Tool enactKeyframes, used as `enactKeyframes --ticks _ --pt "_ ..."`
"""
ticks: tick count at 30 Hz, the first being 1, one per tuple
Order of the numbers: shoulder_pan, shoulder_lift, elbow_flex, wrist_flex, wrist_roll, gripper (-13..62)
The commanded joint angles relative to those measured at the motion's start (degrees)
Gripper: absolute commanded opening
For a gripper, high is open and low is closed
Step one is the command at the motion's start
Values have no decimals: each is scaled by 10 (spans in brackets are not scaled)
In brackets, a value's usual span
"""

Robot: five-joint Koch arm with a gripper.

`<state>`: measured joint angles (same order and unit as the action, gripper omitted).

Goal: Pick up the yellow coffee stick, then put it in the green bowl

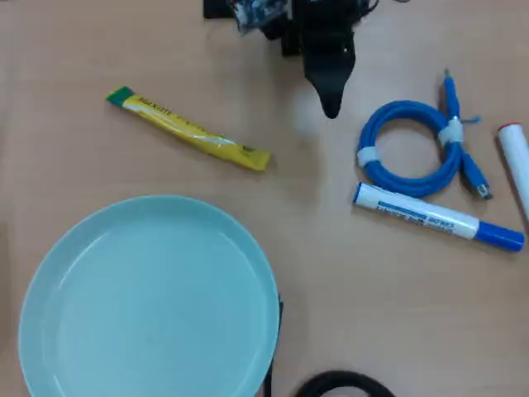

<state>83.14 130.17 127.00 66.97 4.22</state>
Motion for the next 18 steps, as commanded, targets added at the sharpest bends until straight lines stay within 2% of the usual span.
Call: enactKeyframes --ticks 1,10,18 --pt "-1 61 -88 39 -7 575" --pt "11 58 -236 98 0 575" --pt "96 58 -377 157 4 575"
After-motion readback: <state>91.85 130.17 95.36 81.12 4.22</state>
